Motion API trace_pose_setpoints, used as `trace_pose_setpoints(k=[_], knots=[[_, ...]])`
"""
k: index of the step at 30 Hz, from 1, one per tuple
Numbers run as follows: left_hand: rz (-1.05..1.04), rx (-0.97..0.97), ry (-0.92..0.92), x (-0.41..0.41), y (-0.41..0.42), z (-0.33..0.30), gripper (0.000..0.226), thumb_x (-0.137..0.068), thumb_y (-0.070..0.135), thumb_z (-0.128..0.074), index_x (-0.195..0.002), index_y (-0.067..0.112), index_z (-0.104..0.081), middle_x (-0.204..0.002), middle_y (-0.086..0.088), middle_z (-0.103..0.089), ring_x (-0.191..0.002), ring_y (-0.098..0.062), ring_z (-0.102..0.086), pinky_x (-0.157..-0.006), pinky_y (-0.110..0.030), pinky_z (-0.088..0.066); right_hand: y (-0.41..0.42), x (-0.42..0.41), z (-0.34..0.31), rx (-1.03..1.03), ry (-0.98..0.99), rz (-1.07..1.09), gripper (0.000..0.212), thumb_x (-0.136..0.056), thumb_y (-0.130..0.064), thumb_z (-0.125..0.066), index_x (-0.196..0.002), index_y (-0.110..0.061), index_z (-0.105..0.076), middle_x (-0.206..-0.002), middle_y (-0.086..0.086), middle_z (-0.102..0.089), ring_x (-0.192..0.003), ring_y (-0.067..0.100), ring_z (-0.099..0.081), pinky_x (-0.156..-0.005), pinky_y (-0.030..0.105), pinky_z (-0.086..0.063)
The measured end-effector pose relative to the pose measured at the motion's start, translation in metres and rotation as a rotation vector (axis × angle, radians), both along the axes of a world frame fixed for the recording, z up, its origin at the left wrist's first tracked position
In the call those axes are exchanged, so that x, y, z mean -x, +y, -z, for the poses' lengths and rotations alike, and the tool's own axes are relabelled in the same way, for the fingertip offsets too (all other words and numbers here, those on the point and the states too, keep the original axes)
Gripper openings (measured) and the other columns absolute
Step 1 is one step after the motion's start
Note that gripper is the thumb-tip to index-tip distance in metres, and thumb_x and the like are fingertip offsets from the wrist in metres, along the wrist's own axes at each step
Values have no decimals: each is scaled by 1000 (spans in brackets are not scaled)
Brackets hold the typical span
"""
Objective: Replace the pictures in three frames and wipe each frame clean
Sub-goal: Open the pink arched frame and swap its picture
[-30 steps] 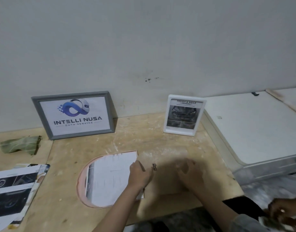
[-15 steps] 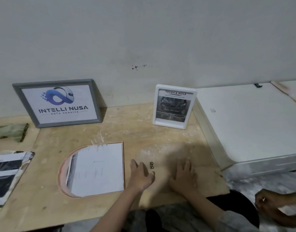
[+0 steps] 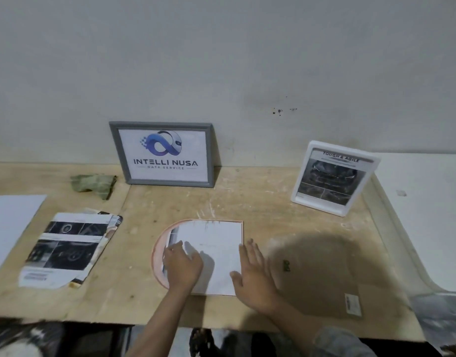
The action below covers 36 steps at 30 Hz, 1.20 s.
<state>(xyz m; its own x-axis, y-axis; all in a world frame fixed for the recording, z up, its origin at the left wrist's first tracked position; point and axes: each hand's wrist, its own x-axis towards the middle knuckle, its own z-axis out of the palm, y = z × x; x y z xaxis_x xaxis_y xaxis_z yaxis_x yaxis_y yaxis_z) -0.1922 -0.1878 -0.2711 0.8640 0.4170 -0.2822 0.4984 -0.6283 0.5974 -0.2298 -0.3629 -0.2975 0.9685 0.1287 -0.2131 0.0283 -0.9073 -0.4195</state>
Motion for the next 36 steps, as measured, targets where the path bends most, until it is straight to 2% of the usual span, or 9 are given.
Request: trace_pose_setpoints(k=[4,7,11,14,17,23,28,33,36], knots=[[76,-78,132,-5,43,5,45,-85,19,-56,-124,-2,-50,-126,-22,-47,-122,-37,-42,-100,-39,-35,38,-2,22,23,34,-26,70,-96,-49,-23,-150,-14,3,-153,4,24,-141,20,25,-117,47,-1],[142,-73,155,-8,60,9,41,-87,19,-55,-122,-2,-49,-124,-20,-46,-119,-36,-44,-96,-35,-36,51,-2,36,-20,13,-39,72,-94,-52,-22,-143,0,-29,-154,20,-13,-143,34,-7,-113,42,-13],[169,-62,68,-13,71,18,30,-83,12,-57,-109,-3,-54,-110,-21,-51,-106,-36,-48,-85,-36,-38,57,0,37,53,2,47,70,-92,-50,-27,-136,2,-43,-146,24,-34,-136,33,-24,-113,41,-4],[112,84,-10,-17,78,18,8,-76,4,-55,-79,3,-48,-86,-18,-52,-82,-36,-50,-61,-37,-39,59,-1,46,123,-18,58,75,-82,-49,-39,-140,-2,-34,-148,21,-31,-135,34,-29,-105,50,-23],[69,274,-32,-20,83,9,17,-65,10,-52,-68,10,-36,-66,-5,-40,-64,-25,-39,-50,-30,-24,58,-1,55,99,-64,70,84,-83,-52,-38,-150,-9,-7,-156,16,-13,-138,30,-21,-107,50,-24],[-88,438,-17,-24,90,-5,22,-74,-9,-54,-72,11,-45,-70,-6,-50,-64,-22,-46,-52,-28,-31,60,-9,21,-350,-176,342,89,-84,-69,-32,-147,-8,-17,-151,8,-23,-139,23,-20,-112,40,-19],[-260,548,-72,-23,101,-19,18,-75,-11,-50,-82,5,-50,-75,-9,-53,-67,-24,-50,-54,-27,-34,84,-39,-19,-497,-219,408,67,-83,-36,-43,-140,0,-34,-140,17,-43,-128,29,-41,-105,27,-27],[-486,573,-138,-16,143,-17,19,-79,-4,-47,-96,2,-54,-84,-11,-60,-72,-25,-57,-56,-27,-42,136,-70,-13,-510,-252,306,49,-80,-14,-54,-124,6,-52,-114,22,-62,-105,37,-59,-91,47,-51],[-603,555,-148,-9,177,-14,29,-81,0,-48,-109,7,-53,-97,-13,-62,-82,-26,-60,-69,-33,-50,177,-84,-19,-584,-174,246,49,-86,-9,-54,-134,-4,-45,-124,13,-55,-118,29,-51,-100,38,-43]])
